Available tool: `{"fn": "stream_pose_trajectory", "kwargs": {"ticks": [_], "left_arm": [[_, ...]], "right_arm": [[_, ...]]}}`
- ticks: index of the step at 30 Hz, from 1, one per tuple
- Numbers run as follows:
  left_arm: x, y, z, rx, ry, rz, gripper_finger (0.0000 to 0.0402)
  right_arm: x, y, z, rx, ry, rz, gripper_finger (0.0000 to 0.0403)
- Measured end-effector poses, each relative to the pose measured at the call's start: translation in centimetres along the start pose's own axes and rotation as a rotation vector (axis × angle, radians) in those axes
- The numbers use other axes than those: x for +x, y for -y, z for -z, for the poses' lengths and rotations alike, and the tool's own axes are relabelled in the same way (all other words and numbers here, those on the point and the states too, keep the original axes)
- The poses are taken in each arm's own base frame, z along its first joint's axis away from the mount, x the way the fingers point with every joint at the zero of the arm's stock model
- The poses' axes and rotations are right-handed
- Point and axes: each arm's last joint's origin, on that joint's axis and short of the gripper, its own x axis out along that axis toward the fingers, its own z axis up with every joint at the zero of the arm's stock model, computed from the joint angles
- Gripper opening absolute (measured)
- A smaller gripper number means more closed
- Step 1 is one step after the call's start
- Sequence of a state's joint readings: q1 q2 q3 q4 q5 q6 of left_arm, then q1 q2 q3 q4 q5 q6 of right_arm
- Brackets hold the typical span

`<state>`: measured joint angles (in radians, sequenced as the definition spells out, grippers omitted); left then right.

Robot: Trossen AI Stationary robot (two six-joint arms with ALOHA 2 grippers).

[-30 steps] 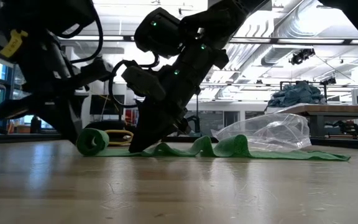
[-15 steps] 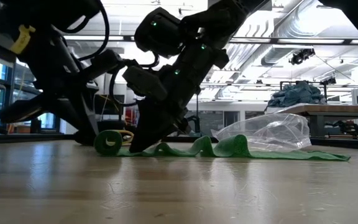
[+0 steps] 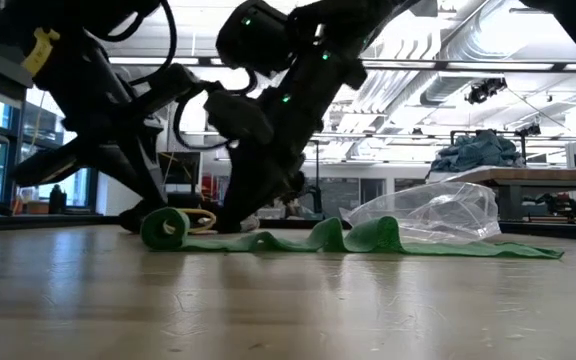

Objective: Roll bandage
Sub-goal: Roll the green bandage

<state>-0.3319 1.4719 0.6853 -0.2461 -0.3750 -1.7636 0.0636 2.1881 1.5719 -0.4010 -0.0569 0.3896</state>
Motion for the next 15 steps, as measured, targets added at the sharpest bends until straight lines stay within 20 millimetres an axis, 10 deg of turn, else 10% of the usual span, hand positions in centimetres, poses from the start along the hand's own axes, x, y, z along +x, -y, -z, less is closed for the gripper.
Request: {"fn": "stream_pose_trajectory", "kwargs": {"ticks": [15], "left_arm": [[0.1, 0.5, -1.6, 0.108, -0.014, 0.016, 0.0]], "right_arm": [[-3.9, 2.9, 5.7, 0.137, -0.087, -0.003, 0.0]]}}
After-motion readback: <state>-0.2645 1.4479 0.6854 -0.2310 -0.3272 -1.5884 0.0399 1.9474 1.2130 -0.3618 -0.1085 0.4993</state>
